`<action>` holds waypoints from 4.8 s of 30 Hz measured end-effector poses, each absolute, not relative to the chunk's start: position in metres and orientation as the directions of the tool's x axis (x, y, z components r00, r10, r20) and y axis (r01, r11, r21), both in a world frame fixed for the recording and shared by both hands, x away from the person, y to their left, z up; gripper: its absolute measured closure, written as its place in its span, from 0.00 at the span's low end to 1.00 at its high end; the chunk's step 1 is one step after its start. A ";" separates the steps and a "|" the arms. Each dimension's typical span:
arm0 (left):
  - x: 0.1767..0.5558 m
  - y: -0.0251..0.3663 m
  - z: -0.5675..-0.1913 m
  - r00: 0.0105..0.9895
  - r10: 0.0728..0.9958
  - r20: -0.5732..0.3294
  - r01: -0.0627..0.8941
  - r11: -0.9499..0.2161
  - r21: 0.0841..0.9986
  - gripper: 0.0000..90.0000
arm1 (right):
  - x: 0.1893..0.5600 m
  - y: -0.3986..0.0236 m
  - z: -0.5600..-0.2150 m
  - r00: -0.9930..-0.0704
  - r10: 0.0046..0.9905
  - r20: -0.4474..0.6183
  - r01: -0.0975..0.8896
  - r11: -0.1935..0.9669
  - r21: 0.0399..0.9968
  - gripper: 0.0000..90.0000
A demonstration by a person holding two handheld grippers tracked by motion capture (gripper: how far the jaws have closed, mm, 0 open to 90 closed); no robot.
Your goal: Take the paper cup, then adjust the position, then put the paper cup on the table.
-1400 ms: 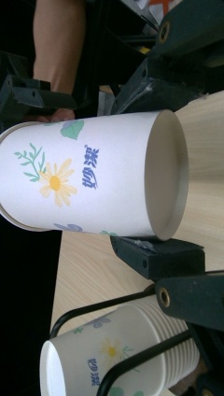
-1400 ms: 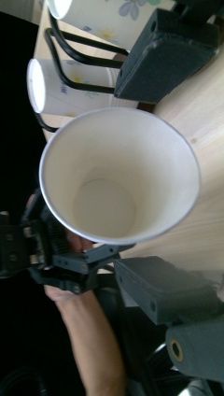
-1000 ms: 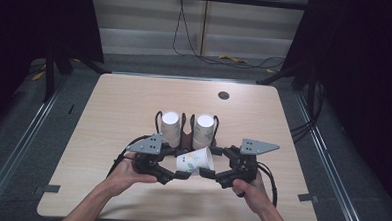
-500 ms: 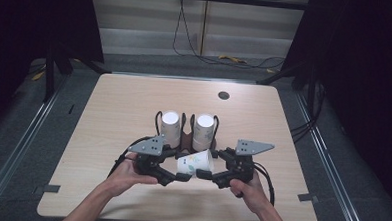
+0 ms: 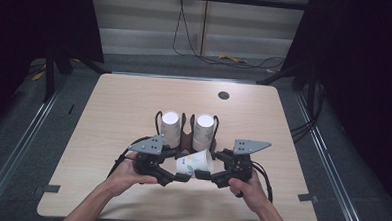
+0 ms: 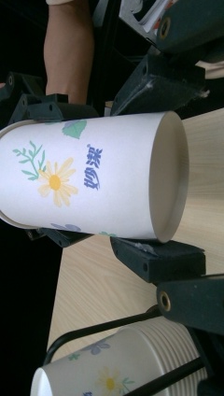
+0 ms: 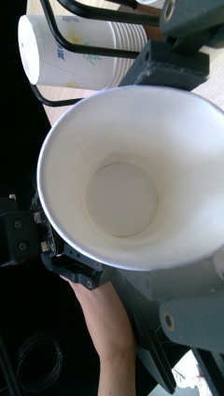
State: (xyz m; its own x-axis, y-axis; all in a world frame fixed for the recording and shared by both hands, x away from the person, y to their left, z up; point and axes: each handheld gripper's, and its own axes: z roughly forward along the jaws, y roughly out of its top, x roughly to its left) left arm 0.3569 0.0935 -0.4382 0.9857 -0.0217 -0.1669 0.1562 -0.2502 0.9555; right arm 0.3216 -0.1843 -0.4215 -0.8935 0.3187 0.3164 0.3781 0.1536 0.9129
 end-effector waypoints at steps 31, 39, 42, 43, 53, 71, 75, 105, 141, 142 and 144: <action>0.369 0.111 -0.451 0.953 0.191 -0.234 0.289 -0.353 0.890 0.23 | 0.329 -0.218 -0.420 -0.732 0.629 0.260 0.502 0.240 0.831 0.30; 0.370 0.110 -0.454 0.956 0.195 -0.220 0.279 -0.369 0.886 0.23 | 0.338 -0.230 -0.418 -0.647 0.746 0.154 0.554 0.322 0.768 0.31; 0.371 0.110 -0.454 0.954 0.205 -0.216 0.280 -0.370 0.886 0.23 | 0.342 -0.237 -0.416 -0.622 0.773 0.123 0.571 0.341 0.747 0.31; 0.371 0.111 -0.454 0.953 0.209 -0.219 0.284 -0.369 0.885 0.23 | 0.343 -0.239 -0.415 -0.611 0.783 0.120 0.580 0.339 0.741 0.31; 0.372 0.111 -0.455 0.954 0.212 -0.213 0.282 -0.379 0.882 0.23 | 0.362 -0.259 -0.411 -0.536 0.839 0.091 0.652 0.343 0.677 0.31; 0.374 0.114 -0.458 0.949 0.219 -0.226 0.297 -0.381 0.876 0.23 | 0.406 -0.272 -0.416 -0.473 0.880 0.038 0.768 0.391 0.506 0.30; 0.375 0.113 -0.460 0.948 0.221 -0.227 0.299 -0.388 0.872 0.23 | 0.414 -0.270 -0.417 -0.464 0.886 -0.006 0.779 0.411 0.473 0.30; 0.375 0.114 -0.460 0.946 0.239 -0.221 0.303 -0.400 0.865 0.22 | 0.446 -0.254 -0.434 -0.434 0.897 -0.081 0.808 0.427 0.405 0.19; 0.379 0.127 -0.464 0.905 0.351 -0.241 0.380 -0.411 0.828 0.18 | 0.401 -0.283 -0.423 -0.375 0.926 0.044 0.687 0.246 0.684 0.17; 0.379 0.128 -0.464 0.903 0.356 -0.242 0.383 -0.409 0.828 0.18 | 0.400 -0.283 -0.422 -0.380 0.924 0.045 0.682 0.246 0.689 0.16; 0.379 0.129 -0.464 0.898 0.366 -0.243 0.389 -0.406 0.827 0.18 | 0.396 -0.282 -0.420 -0.380 0.923 0.057 0.681 0.237 0.693 0.16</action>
